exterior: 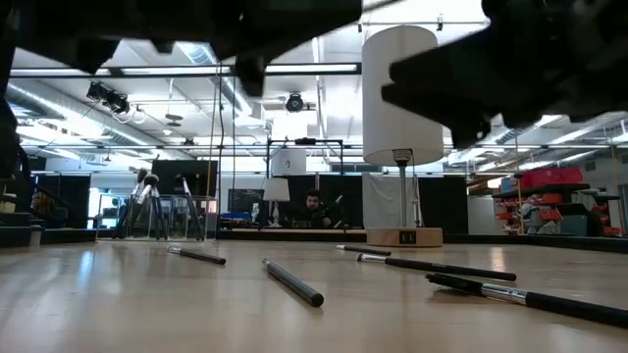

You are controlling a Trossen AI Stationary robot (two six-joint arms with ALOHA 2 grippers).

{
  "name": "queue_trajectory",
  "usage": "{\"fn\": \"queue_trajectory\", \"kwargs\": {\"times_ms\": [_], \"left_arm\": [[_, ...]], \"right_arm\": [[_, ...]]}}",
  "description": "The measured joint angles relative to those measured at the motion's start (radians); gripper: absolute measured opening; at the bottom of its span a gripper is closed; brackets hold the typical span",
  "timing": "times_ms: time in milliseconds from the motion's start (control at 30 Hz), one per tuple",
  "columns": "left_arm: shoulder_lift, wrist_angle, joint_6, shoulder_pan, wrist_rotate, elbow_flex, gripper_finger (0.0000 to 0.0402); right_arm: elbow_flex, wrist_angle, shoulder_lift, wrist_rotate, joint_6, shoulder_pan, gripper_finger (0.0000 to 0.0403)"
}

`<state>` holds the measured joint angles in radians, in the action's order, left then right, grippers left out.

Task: Put items in baskets/containers
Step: Put the black eyeshadow brush into the transparent organizer

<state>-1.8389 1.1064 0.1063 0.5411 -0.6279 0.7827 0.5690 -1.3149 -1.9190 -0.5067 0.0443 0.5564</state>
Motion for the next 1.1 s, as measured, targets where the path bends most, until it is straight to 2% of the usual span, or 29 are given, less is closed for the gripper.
{"fn": "queue_trajectory", "kwargs": {"times_ms": [100, 300, 933, 1100], "left_arm": [[0.000, -0.007, -0.060, -0.002, 0.023, 0.035, 0.0016], [0.000, -0.047, -0.066, -0.001, 0.035, 0.065, 0.0016], [0.000, -0.067, -0.065, -0.001, 0.052, 0.078, 0.0016], [0.000, -0.074, -0.062, -0.001, 0.053, 0.078, 0.0016]], "right_arm": [[-0.001, -0.058, 0.010, -0.004, -0.060, 0.007, 0.0137], [-0.007, -0.157, 0.022, -0.001, -0.132, 0.030, 0.0137], [0.070, -0.159, 0.022, -0.002, -0.269, 0.065, 0.0136], [0.073, -0.159, 0.022, -0.006, -0.271, 0.067, 0.0115]]}}
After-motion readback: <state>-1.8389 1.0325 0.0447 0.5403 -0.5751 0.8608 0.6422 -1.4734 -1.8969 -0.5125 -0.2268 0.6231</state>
